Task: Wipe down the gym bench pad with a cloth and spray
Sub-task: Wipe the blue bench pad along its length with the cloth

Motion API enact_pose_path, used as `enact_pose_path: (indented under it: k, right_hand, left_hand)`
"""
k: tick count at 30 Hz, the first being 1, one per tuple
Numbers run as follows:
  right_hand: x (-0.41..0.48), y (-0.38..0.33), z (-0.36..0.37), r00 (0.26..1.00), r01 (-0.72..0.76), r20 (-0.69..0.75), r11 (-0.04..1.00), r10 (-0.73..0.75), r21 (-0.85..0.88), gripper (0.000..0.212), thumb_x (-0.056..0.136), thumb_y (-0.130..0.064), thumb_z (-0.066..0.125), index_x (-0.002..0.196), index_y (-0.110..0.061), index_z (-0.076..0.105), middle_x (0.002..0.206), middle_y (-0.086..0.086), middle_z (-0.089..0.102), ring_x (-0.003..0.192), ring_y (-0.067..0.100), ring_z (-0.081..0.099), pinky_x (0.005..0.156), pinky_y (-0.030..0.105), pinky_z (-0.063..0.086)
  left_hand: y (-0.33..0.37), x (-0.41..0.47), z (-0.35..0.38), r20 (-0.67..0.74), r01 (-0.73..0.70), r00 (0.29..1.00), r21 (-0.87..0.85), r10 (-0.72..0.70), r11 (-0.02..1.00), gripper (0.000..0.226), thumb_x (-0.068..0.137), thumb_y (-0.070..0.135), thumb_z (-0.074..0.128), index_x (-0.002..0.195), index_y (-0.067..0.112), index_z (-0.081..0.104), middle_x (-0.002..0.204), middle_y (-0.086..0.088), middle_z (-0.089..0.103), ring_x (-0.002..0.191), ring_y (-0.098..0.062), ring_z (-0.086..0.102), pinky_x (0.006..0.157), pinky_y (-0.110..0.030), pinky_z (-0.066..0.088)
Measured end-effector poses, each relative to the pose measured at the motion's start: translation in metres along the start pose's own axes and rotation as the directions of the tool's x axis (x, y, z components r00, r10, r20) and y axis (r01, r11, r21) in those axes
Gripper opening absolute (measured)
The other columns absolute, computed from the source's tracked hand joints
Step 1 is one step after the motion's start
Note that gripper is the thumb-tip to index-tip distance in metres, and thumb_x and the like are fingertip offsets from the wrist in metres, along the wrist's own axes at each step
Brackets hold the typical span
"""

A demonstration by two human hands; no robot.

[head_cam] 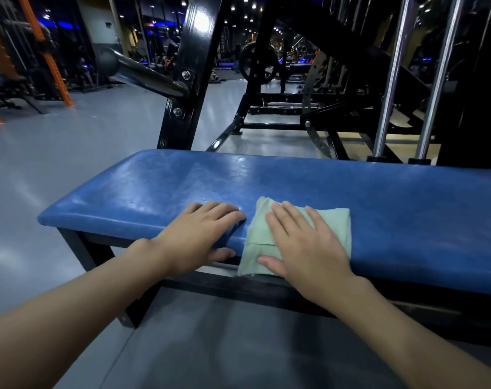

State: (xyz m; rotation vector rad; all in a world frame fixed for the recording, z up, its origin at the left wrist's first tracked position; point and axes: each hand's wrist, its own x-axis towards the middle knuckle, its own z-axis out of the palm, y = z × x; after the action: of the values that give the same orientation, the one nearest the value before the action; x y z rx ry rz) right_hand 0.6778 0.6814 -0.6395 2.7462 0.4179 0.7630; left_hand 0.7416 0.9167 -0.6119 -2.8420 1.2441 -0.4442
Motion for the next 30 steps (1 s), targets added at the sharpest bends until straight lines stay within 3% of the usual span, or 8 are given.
enact_pose_path:
  k: [5, 8, 12, 15, 21, 23, 27, 30]
  right_hand:
    - [-0.038, 0.044, -0.002, 1.0, 0.003, -0.026, 0.999, -0.002, 0.049, 0.078, 0.086, -0.066, 0.041, 0.139, -0.01, 0.052, 0.147, 0.008, 0.05, 0.138, 0.024, 0.045, 0.113, 0.043, 0.033]
    - [-0.06, 0.068, -0.009, 0.999, -0.044, 0.011, 0.999, 0.044, 0.023, 0.079, 0.086, -0.067, 0.042, 0.139, -0.009, 0.052, 0.148, 0.009, 0.049, 0.138, 0.025, 0.044, 0.113, 0.045, 0.032]
    - [-0.049, 0.031, -0.008, 0.955, -0.293, -0.024, 0.953, 0.295, 0.076, 0.082, 0.083, -0.069, 0.041, 0.131, -0.006, 0.058, 0.143, 0.013, 0.053, 0.136, 0.032, 0.045, 0.112, 0.054, 0.027]
    - [-0.035, 0.009, 0.001, 0.883, -0.43, -0.143, 0.893, 0.447, 0.136, 0.065, 0.093, -0.059, 0.04, 0.121, -0.006, 0.065, 0.134, 0.013, 0.061, 0.128, 0.032, 0.053, 0.109, 0.055, 0.032]
    - [-0.055, 0.051, 0.013, 0.89, -0.292, -0.332, 0.95, 0.313, 0.111, 0.051, 0.097, -0.047, 0.043, 0.113, -0.007, 0.07, 0.124, 0.012, 0.067, 0.118, 0.031, 0.062, 0.1, 0.048, 0.042]
    - [-0.059, 0.058, 0.012, 0.839, -0.39, -0.354, 0.91, 0.414, 0.14, 0.045, 0.093, -0.041, 0.047, 0.107, -0.006, 0.072, 0.119, 0.012, 0.07, 0.116, 0.031, 0.062, 0.099, 0.047, 0.042]
    - [-0.03, 0.023, 0.011, 0.664, -0.593, -0.376, 0.762, 0.646, 0.262, 0.033, 0.088, -0.037, 0.054, 0.093, -0.01, 0.073, 0.111, 0.009, 0.072, 0.112, 0.031, 0.063, 0.101, 0.05, 0.038]
    - [-0.027, 0.019, 0.013, 0.719, -0.521, -0.391, 0.818, 0.574, 0.244, 0.036, 0.09, -0.041, 0.051, 0.094, -0.014, 0.074, 0.113, 0.008, 0.071, 0.112, 0.03, 0.064, 0.101, 0.051, 0.037]
  left_hand:
    - [0.001, 0.003, -0.003, 0.015, -0.008, 1.0, 0.002, 0.008, 1.0, 0.068, 0.082, 0.053, 0.068, 0.141, 0.031, 0.04, 0.142, 0.01, 0.043, 0.13, -0.016, 0.042, 0.102, -0.034, 0.032]
    - [0.01, 0.009, -0.004, 0.006, -0.062, 0.998, 0.011, 0.062, 0.998, 0.07, 0.082, 0.052, 0.068, 0.142, 0.03, 0.039, 0.147, 0.009, 0.039, 0.133, -0.014, 0.039, 0.105, -0.035, 0.033]
    - [0.025, 0.022, -0.003, 0.004, -0.061, 0.998, -0.022, 0.061, 0.998, 0.065, 0.08, 0.055, 0.067, 0.136, 0.031, 0.043, 0.139, 0.013, 0.044, 0.128, -0.014, 0.043, 0.099, -0.035, 0.035]
    - [0.023, 0.025, -0.005, 0.014, -0.044, 0.999, -0.052, 0.045, 0.998, 0.065, 0.079, 0.058, 0.068, 0.135, 0.036, 0.043, 0.135, 0.018, 0.044, 0.126, -0.011, 0.043, 0.097, -0.033, 0.033]
    - [0.025, 0.024, -0.008, 0.041, -0.04, 0.998, -0.057, 0.042, 0.998, 0.065, 0.082, 0.056, 0.067, 0.138, 0.038, 0.04, 0.137, 0.02, 0.04, 0.128, -0.008, 0.038, 0.101, -0.029, 0.029]
    - [0.028, 0.024, -0.01, 0.043, -0.042, 0.998, -0.067, 0.045, 0.997, 0.063, 0.085, 0.053, 0.067, 0.139, 0.038, 0.039, 0.14, 0.018, 0.038, 0.129, -0.009, 0.037, 0.105, -0.032, 0.03]
    - [0.041, 0.03, -0.008, 0.01, -0.077, 0.997, -0.11, 0.079, 0.991, 0.062, 0.085, 0.045, 0.069, 0.14, 0.033, 0.042, 0.144, 0.016, 0.039, 0.132, -0.008, 0.037, 0.106, -0.031, 0.03]
    - [0.045, 0.035, -0.007, 0.024, -0.057, 0.998, -0.109, 0.06, 0.992, 0.062, 0.084, 0.046, 0.069, 0.139, 0.033, 0.043, 0.14, 0.017, 0.041, 0.13, -0.009, 0.039, 0.105, -0.031, 0.03]
